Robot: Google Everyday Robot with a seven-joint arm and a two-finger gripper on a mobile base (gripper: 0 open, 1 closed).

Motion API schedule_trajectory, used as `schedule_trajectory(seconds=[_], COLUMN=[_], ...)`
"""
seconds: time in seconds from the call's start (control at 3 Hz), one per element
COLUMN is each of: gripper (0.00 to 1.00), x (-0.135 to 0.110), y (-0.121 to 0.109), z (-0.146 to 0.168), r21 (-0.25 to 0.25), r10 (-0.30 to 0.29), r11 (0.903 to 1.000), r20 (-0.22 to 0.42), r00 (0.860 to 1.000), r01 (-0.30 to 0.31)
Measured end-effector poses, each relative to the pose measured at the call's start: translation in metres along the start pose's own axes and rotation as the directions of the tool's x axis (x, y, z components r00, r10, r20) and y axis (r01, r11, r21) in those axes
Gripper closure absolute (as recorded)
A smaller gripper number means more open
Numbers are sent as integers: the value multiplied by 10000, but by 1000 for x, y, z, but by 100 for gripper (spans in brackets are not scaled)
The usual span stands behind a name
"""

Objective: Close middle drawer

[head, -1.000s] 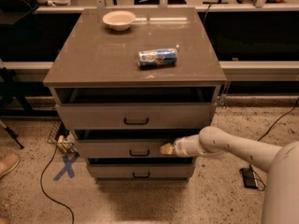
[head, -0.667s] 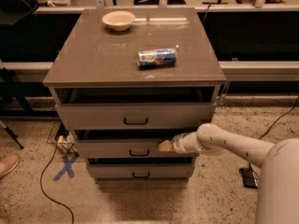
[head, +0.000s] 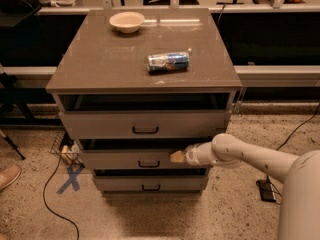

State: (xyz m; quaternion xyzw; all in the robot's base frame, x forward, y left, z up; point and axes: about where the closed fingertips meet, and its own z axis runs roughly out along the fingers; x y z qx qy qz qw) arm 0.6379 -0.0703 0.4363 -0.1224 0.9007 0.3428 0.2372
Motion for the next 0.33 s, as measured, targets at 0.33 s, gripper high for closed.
schedule_trajectory(seconds=[0.33], gripper=[100], x=[23], y=[-8], z=[-15], r21=[-113], r10=[398], r11=[9991], r20=[104], r00=[9992], r01=[-397])
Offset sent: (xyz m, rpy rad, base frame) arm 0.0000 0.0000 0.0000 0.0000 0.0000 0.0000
